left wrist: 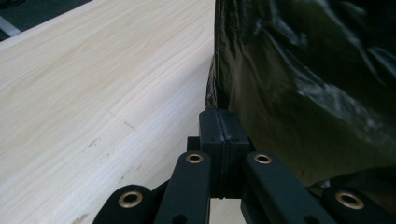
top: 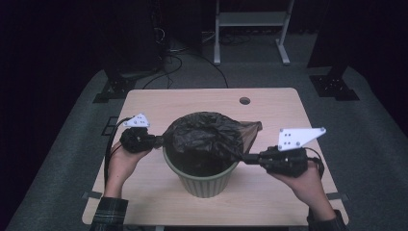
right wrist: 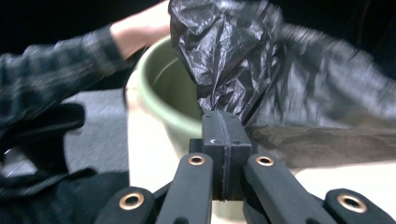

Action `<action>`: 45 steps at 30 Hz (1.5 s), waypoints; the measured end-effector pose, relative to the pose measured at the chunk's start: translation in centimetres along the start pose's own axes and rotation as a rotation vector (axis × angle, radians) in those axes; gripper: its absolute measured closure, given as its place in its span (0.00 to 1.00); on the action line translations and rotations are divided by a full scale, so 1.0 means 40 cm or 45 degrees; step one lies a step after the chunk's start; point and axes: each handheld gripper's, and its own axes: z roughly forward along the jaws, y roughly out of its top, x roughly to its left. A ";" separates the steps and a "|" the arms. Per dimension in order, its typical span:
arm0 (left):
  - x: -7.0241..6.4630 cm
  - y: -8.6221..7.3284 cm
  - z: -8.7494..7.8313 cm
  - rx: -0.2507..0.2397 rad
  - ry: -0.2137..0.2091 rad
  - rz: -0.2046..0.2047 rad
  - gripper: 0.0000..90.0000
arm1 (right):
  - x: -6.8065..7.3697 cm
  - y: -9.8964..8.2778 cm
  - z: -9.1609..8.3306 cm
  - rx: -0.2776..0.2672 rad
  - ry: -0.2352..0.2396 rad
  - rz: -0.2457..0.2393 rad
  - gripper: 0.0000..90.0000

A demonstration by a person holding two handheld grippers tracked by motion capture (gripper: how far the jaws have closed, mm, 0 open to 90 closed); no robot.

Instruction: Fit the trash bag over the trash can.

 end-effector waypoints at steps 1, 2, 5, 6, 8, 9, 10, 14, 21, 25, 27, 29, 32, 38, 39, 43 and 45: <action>0.000 -0.004 0.000 -0.002 -0.004 -0.005 1.00 | 0.009 -0.013 0.005 0.016 0.014 0.004 1.00; -0.001 -0.008 -0.001 0.000 -0.008 -0.006 1.00 | 0.017 -0.027 0.012 0.027 0.031 0.008 1.00; -0.005 -0.016 0.000 -0.005 -0.010 -0.013 1.00 | 0.036 -0.064 0.033 0.066 0.080 0.026 1.00; -0.006 -0.019 0.001 -0.003 -0.014 -0.013 1.00 | 0.041 -0.072 0.039 0.081 0.090 0.028 1.00; -0.008 -0.021 0.002 -0.004 -0.014 -0.012 1.00 | 0.048 -0.097 0.056 0.139 0.085 0.033 1.00; -0.007 -0.022 0.003 -0.007 -0.013 -0.011 1.00 | 0.048 -0.109 0.064 0.161 0.093 0.039 1.00; -0.006 -0.023 0.003 -0.007 -0.013 -0.010 1.00 | 0.046 -0.126 0.073 0.184 0.103 0.049 1.00; -0.001 -0.028 0.007 -0.012 -0.029 -0.028 1.00 | 0.034 -0.179 0.100 0.280 0.098 0.093 1.00; 0.007 -0.034 0.017 0.056 0.020 -0.048 1.00 | 0.048 -0.187 0.130 0.268 0.182 0.103 1.00; 0.020 -0.045 0.021 0.050 0.012 -0.083 1.00 | 0.061 -0.179 0.163 0.301 0.206 0.078 1.00; 0.021 -0.044 0.022 0.048 0.017 -0.076 1.00 | 0.062 -0.181 0.173 0.309 0.213 0.081 1.00; 0.020 -0.039 0.026 0.053 0.017 -0.071 1.00 | 0.064 -0.183 0.184 0.319 0.218 0.079 1.00; 0.015 -0.032 0.029 0.043 0.008 -0.063 1.00 | 0.062 -0.192 0.200 0.371 0.200 0.072 1.00; 0.017 -0.037 0.056 0.105 0.026 -0.057 1.00 | 0.039 -0.243 0.220 0.482 0.131 0.110 1.00; 0.021 -0.041 0.064 0.115 0.026 -0.058 1.00 | 0.036 -0.250 0.219 0.480 0.126 0.118 1.00; 0.030 -0.046 0.093 0.134 0.018 -0.067 1.00 | 0.017 -0.277 0.220 0.488 0.093 0.155 1.00; 0.034 -0.045 0.113 0.150 0.006 -0.070 1.00 | 0.007 -0.286 0.222 0.493 0.083 0.168 1.00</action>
